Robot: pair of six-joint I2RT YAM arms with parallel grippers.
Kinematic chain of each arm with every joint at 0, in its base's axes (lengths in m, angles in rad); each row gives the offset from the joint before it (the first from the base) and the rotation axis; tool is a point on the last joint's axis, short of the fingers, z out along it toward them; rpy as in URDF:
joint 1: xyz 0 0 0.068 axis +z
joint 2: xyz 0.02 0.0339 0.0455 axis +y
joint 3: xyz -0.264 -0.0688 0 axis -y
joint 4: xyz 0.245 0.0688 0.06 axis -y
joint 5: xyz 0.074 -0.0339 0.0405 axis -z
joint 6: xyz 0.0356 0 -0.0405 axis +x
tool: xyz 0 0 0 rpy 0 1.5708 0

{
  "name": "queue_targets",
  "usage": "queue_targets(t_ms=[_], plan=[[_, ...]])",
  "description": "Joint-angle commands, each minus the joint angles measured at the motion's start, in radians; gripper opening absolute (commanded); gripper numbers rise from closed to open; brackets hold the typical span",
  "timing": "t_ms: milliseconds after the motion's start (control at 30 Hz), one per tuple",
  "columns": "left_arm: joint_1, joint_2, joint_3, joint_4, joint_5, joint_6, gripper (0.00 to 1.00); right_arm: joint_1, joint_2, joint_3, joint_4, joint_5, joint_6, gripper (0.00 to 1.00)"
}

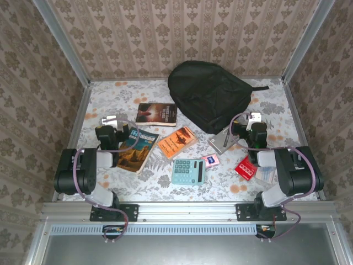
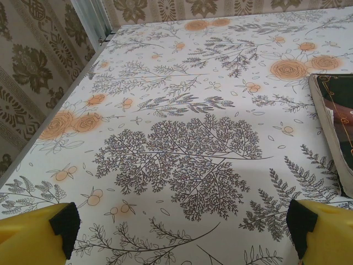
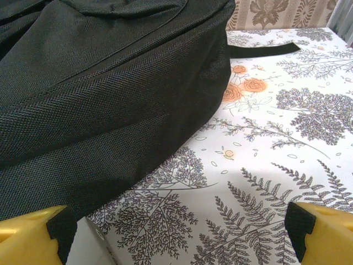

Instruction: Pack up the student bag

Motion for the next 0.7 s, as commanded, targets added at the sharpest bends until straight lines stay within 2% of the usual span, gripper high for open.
queue_targets(t_ms=[0, 167, 233, 333, 667], plan=[[-0.003, -0.004, 0.006, 0.022, -0.008, 0.004, 1.0, -0.004, 0.004, 0.017, 0.003, -0.013, -0.011, 1.0], [-0.003, -0.005, 0.008, 0.02, -0.006, 0.004, 1.0, -0.003, 0.005, 0.018, 0.003, -0.013, -0.011, 1.0], [0.025, -0.014, 0.008, 0.003, 0.07, -0.006, 1.0, -0.004, 0.006, 0.017, 0.003, -0.013, -0.011, 1.0], [0.019, -0.006, 0.026, -0.023, 0.151, 0.035, 1.0, -0.004, 0.005, 0.018, 0.003, -0.013, -0.01, 1.0], [0.016, -0.007, 0.024, -0.018, 0.15, 0.037, 1.0, -0.004, 0.005, 0.017, 0.003, -0.013, -0.01, 1.0]])
